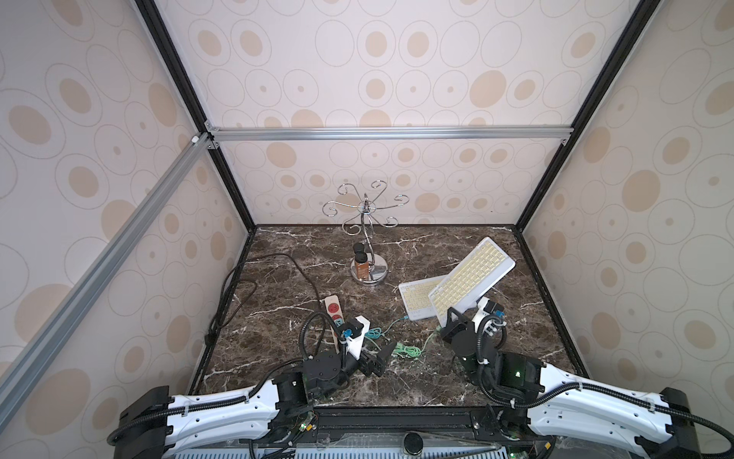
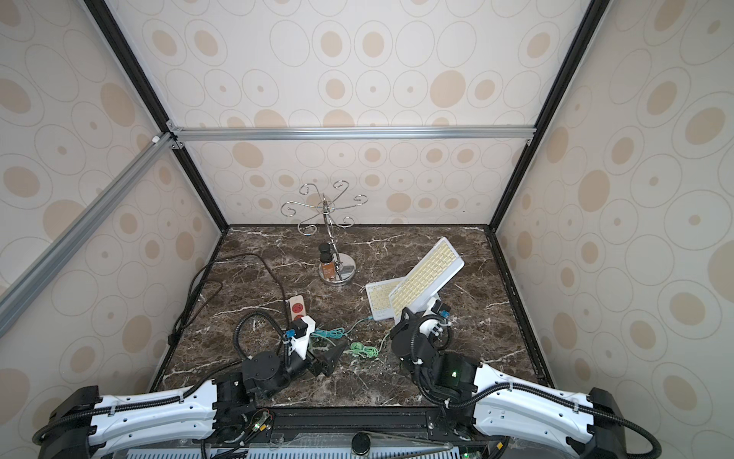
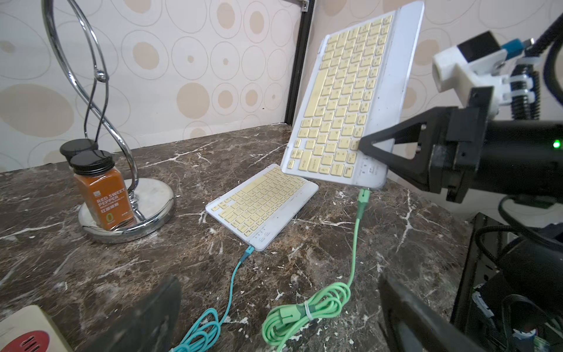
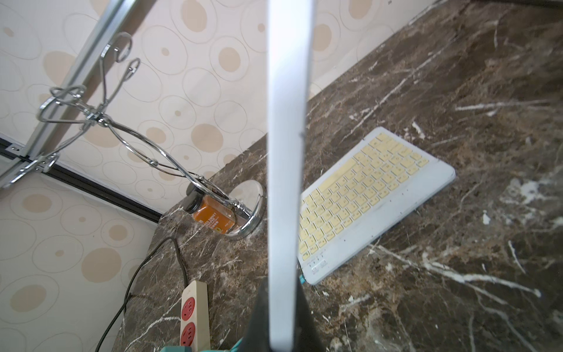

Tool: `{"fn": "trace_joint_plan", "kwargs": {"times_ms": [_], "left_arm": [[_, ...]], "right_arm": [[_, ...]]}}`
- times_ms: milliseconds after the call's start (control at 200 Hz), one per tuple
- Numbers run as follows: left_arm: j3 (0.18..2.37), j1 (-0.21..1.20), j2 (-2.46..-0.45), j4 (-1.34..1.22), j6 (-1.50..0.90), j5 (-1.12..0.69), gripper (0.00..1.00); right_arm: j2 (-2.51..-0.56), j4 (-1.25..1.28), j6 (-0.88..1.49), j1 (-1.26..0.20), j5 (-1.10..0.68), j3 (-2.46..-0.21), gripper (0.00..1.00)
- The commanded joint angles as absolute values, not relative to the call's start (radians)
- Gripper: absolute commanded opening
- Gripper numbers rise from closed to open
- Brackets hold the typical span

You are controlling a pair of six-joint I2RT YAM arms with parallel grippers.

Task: Unplug the wireless keyboard
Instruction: Remove the power cord from the keyboard.

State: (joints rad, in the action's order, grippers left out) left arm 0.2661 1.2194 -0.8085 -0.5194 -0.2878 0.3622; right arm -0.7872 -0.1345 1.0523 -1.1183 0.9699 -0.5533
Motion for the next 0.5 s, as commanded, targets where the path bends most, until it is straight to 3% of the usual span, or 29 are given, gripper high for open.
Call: {"fn": "trace_joint_plan", "kwargs": {"times_ms": [0, 160, 265, 355, 490], "left_arm": [[0.261, 1.224, -0.852, -0.623, -0.248, 0.317, 1.00], [0.287, 1.224, -0.999, -0.747, -0.265, 0.319, 0.98], [0.350, 1.223, -1.053, -0.791, -0.255, 0.283, 0.93], [0.352, 1.224, -1.071, -0.863, -0.225, 0.255, 0.97], [0.413, 1.223, -1.141, -0.866, -0.182, 0.228, 0.96]], "right_arm": [[-0.753, -0.002, 0.772, -1.121, 1.038, -0.634, 0.00], [-0.710, -0.018, 0.660, -1.121, 1.002, -0.684, 0.00], [-0.665, 0.116, 0.584, -1.118, 0.991, -0.629, 0.00], [-0.645, 0.141, 0.506, -1.117, 0.889, -0.645, 0.00], [-0.666, 0.166, 0.530, -1.117, 0.904, -0.633, 0.00]]}}
